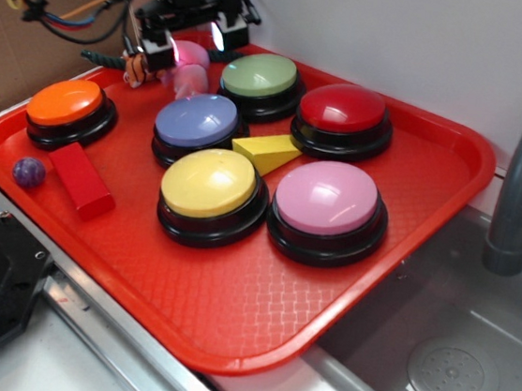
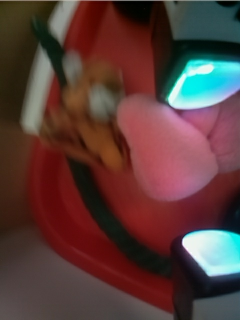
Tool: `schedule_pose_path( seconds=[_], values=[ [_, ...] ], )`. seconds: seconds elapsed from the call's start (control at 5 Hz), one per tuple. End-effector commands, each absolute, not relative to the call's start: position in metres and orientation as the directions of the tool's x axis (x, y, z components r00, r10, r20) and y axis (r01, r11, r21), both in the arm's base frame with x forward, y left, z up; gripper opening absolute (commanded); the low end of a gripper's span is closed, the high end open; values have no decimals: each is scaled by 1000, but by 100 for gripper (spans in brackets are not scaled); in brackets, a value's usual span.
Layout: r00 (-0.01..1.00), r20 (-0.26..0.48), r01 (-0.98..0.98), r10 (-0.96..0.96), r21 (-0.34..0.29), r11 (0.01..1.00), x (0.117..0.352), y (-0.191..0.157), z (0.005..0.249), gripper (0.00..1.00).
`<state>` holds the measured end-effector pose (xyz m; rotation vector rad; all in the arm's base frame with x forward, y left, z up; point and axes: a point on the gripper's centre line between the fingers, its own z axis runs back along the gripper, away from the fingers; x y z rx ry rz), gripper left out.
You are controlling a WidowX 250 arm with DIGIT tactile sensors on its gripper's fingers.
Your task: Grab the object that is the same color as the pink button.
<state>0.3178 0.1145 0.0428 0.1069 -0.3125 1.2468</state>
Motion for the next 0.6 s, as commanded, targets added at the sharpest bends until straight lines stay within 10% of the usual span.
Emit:
schedule_pose_path(
  seconds=[0.0, 0.2, 0.4],
  values=[
    [269, 255, -935, 929, -160, 315, 325, 128, 40, 100],
    [273, 252, -932, 928, -172, 321, 322, 127, 44, 0],
    [325, 253, -911, 911, -175, 374, 318, 124, 55, 0]
  ],
)
